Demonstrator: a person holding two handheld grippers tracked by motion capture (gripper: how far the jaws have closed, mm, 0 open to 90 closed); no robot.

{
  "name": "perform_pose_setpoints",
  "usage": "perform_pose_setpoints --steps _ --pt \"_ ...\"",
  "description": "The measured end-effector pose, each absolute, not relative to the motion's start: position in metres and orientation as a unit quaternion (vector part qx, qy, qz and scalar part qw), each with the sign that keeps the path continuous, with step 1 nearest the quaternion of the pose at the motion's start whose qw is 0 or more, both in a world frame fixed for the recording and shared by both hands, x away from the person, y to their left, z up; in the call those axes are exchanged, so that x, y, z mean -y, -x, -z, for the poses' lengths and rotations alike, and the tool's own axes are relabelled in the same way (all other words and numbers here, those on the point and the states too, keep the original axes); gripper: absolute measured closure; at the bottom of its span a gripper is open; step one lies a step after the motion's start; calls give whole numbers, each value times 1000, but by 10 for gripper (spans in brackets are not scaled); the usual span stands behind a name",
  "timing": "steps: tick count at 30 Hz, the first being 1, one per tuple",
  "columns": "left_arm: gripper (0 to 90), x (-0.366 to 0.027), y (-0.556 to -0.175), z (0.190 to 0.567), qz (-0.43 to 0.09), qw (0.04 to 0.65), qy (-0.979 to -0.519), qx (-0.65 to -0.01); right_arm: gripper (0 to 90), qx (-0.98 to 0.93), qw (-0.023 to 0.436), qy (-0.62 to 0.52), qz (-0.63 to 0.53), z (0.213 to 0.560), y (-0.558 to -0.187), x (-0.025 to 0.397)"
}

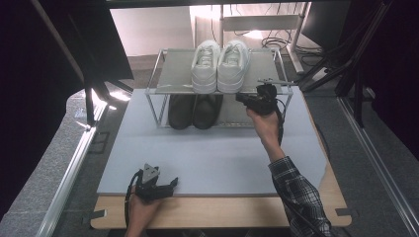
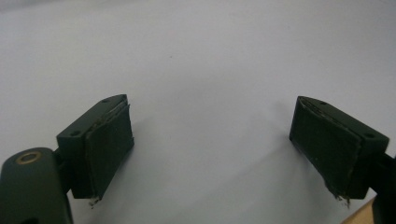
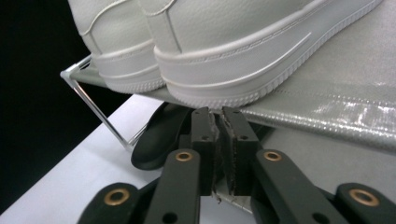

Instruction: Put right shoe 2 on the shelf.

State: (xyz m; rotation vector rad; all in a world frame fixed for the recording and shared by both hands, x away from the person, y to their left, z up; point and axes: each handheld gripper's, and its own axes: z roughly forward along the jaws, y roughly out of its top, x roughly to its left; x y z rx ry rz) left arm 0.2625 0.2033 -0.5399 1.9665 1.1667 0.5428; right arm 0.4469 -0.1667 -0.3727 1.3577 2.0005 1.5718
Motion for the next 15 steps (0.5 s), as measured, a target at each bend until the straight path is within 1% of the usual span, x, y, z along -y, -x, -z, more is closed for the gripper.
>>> perform_pose_setpoints --steps 6,7,8,9,10,11,15 --pt "127 -203 -262 540 -213 386 -772 -458 761 -699 133 -454 -535 373 -441 168" --pt "127 -203 -262 540 -213 386 -772 -458 742 -701 133 -454 -534 372 -440 168" --pt "127 -203 -262 540 -213 386 -772 -458 702 -705 136 -448 -533 371 -438 168" --pt "127 -203 -262 540 -213 386 -772 -458 702 -705 136 -448 -533 371 -438 168" --pt "127 -203 -262 540 -213 386 -772 -458 686 -707 137 -447 -531 371 -437 168" --pt "127 -203 -262 540 -213 386 -772 -458 651 -711 142 -442 -529 371 -435 168" --pt "127 -203 -262 540 -213 385 -772 -458 604 -715 146 -440 -524 372 -432 169"
